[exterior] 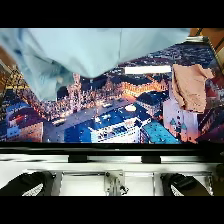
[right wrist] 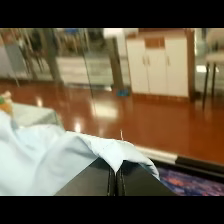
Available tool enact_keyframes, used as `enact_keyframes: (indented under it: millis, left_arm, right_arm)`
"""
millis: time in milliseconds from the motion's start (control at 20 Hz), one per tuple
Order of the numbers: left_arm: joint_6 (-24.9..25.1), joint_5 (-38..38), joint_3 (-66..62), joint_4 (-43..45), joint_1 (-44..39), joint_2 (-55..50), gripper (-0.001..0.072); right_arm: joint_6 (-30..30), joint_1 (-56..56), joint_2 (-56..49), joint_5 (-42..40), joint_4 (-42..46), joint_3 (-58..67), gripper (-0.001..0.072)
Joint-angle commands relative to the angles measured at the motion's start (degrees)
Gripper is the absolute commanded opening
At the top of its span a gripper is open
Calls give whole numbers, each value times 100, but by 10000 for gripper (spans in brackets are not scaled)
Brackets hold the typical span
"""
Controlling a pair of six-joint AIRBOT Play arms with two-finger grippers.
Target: Fold the shirts.
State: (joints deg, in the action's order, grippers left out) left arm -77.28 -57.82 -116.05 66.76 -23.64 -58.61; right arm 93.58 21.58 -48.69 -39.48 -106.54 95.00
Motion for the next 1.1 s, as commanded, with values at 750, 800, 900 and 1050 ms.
enact_keyframes:
  millis: [750, 800, 900, 1050]
  left_arm:
    - [-339, -1622, 3932, -393, -103, -2221, 403]
    - [-542, -1648, 3875, -444, -87, -2371, 640]
    - [-590, -1873, 3696, -227, 61, -2367, 674]
    - [-597, -2710, 3338, 750, 610, -2118, 670]
  right_arm:
    - [-1344, 2, -1110, -3464, 975, -3340, 51]
    - [-1344, 2, -1241, -3373, 960, -3340, 51]
    - [-1342, 2, -1425, -3230, 966, -3340, 50]
    - [-1344, 2, -1460, -3171, 968, -3340, 51]
